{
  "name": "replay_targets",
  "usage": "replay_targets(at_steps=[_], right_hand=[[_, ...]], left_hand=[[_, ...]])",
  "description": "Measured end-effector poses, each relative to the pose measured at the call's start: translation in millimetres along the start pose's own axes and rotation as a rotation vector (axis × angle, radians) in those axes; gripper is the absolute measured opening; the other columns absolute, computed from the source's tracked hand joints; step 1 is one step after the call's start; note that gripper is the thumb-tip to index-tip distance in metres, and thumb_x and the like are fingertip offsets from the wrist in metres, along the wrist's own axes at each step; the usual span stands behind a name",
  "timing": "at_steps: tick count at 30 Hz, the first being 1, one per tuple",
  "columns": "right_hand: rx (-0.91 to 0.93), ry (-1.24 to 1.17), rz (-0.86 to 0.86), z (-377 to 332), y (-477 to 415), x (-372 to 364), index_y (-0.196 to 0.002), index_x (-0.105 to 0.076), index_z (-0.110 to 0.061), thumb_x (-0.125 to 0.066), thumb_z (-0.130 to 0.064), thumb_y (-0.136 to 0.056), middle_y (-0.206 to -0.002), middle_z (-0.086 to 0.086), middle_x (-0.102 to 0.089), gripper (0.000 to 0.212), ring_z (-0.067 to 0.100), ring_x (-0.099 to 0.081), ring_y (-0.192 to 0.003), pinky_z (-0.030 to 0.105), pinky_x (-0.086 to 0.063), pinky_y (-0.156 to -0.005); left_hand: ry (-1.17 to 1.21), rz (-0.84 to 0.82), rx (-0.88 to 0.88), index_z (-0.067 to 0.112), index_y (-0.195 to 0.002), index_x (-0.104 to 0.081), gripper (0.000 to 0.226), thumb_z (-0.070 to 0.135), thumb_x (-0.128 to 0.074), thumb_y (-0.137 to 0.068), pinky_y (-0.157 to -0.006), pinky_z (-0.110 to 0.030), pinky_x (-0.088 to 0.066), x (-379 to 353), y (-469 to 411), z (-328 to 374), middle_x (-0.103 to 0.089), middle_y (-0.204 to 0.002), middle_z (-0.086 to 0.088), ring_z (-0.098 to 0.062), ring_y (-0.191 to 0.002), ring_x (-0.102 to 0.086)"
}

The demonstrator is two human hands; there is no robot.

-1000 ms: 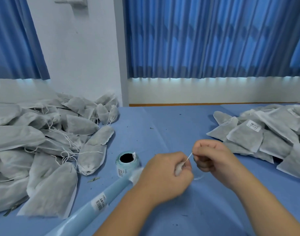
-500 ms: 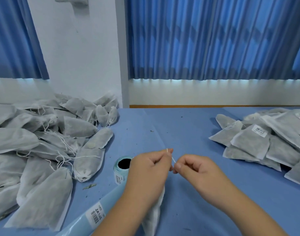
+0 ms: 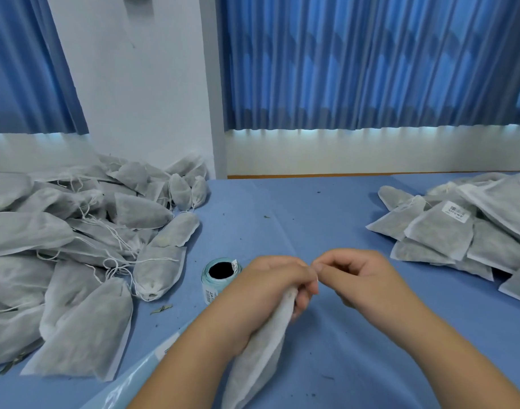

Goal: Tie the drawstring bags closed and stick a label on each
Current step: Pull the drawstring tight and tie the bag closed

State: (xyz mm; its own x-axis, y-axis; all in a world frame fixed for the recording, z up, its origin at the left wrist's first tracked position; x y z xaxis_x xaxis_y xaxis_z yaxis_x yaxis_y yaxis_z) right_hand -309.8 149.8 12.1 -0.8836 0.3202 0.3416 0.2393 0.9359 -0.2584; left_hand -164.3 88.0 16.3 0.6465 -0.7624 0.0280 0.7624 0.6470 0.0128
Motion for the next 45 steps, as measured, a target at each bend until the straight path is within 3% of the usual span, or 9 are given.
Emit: replay_targets(at_steps=[4, 8, 13, 21, 25, 29, 34, 39, 45], right_hand=[[-0.007, 0.184, 0.037, 6.1, -0.2, -5.3, -0.074, -0.072, -0.026, -0.063, -0.028, -0.086, -0.067, -0.005, -0.061, 0.016, 0.002, -0.049, -0.059, 0.013, -0.037, -0.057], [0.078, 0.423, 0.197, 5.1, -1.4, 0.0, -0.095, -0.068, -0.033, -0.065, -0.027, -0.084, -0.098, -0.018, -0.062, 0.012, -0.005, -0.054, -0.099, 0.012, -0.038, -0.084], [0.017, 0.073, 0.119, -6.9, 1.8, 0.6, -0.065, -0.064, -0.02, -0.065, -0.023, -0.085, -0.061, -0.007, -0.061, 0.02, 0.002, -0.049, -0.052, 0.01, -0.036, -0.052], [-0.032, -0.101, -0.024, -12.4, 6.0, -9.6, -0.069, -0.069, -0.014, -0.064, -0.015, -0.087, -0.059, 0.0, -0.062, 0.019, 0.009, -0.053, -0.056, 0.018, -0.045, -0.057], [-0.046, -0.088, -0.08, -11.8, 7.6, -11.7, -0.068, -0.07, -0.019, -0.066, -0.02, -0.083, -0.062, 0.002, -0.064, 0.016, 0.01, -0.056, -0.059, 0.02, -0.047, -0.059], [-0.07, -0.098, -0.095, -10.8, 6.8, -12.4, -0.061, -0.07, -0.021, -0.058, -0.002, -0.086, -0.06, 0.0, -0.064, 0.033, 0.009, -0.055, -0.056, 0.018, -0.045, -0.056], [-0.083, -0.109, -0.118, -12.8, 7.3, -11.2, -0.059, -0.065, -0.02, -0.056, -0.019, -0.067, -0.06, 0.004, -0.062, 0.012, 0.012, -0.053, -0.057, 0.019, -0.045, -0.057], [-0.053, -0.1, -0.137, -13.9, 8.7, -8.9, -0.057, -0.064, -0.021, -0.054, -0.017, -0.066, -0.059, 0.005, -0.061, 0.014, 0.011, -0.054, -0.057, 0.018, -0.045, -0.057], [-0.046, -0.138, -0.097, -12.7, 6.8, -5.5, -0.058, -0.063, -0.022, -0.057, -0.019, -0.067, -0.061, 0.006, -0.062, 0.012, 0.014, -0.056, -0.059, 0.022, -0.046, -0.057]], left_hand=[[0.275, -0.012, 0.133, 0.017, -0.059, -0.06, 0.013, 0.022, -0.067, -0.069, -0.042, -0.022, -0.03, 5.7, -4.2, -4.3, -0.041, -0.055, 0.002, -0.012, -0.043, -0.032], [0.415, 0.01, 0.173, 0.017, -0.06, -0.06, 0.014, 0.027, -0.062, -0.07, -0.041, -0.021, -0.027, 9.3, -6.8, -7.1, -0.035, -0.052, 0.005, -0.01, -0.042, -0.029], [0.389, 0.004, 0.163, 0.018, -0.059, -0.062, 0.016, 0.029, -0.061, -0.071, -0.041, -0.02, -0.029, 10.0, -6.9, -7.5, -0.036, -0.052, 0.006, -0.01, -0.042, -0.029], [0.248, -0.038, 0.103, 0.017, -0.06, -0.061, 0.032, 0.02, -0.052, -0.09, -0.042, -0.02, -0.028, 8.7, -0.6, -4.7, -0.036, -0.052, 0.004, -0.01, -0.043, -0.029], [0.14, -0.047, 0.093, 0.017, -0.06, -0.059, 0.021, 0.023, -0.058, -0.08, -0.043, -0.02, -0.028, 9.2, 0.8, -3.4, -0.037, -0.053, 0.001, -0.011, -0.043, -0.03], [0.068, -0.05, 0.083, 0.016, -0.062, -0.06, 0.015, 0.026, -0.059, -0.074, -0.043, -0.019, -0.031, 9.4, 1.6, -1.8, -0.043, -0.055, 0.0, -0.011, -0.043, -0.034], [-0.008, -0.031, 0.068, 0.018, -0.063, -0.069, 0.025, 0.019, -0.063, -0.087, -0.045, -0.02, -0.035, 14.7, 2.7, 0.3, -0.05, -0.058, 0.001, -0.01, -0.043, -0.04], [-0.082, 0.034, 0.043, 0.019, -0.061, -0.07, 0.012, 0.03, -0.07, -0.066, -0.054, -0.026, -0.036, 14.9, 4.0, 2.9, -0.056, -0.059, 0.002, -0.012, -0.047, -0.047], [-0.103, 0.118, -0.012, 0.015, -0.064, -0.063, 0.019, 0.031, -0.073, -0.065, -0.052, -0.025, -0.03, 19.1, 3.5, 3.3, -0.054, -0.059, 0.002, -0.012, -0.046, -0.044]])
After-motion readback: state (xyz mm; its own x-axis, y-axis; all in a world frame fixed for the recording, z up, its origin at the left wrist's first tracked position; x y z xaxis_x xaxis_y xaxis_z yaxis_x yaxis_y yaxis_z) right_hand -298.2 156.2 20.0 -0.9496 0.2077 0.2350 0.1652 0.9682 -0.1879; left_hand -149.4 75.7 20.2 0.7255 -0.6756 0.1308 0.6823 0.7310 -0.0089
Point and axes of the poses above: each hand's wrist, its own y-axis away from the middle knuckle, its own x-axis out of the back of the hand, z = x × y, the point moved 2 cm from there along -y, towards the middle knuckle
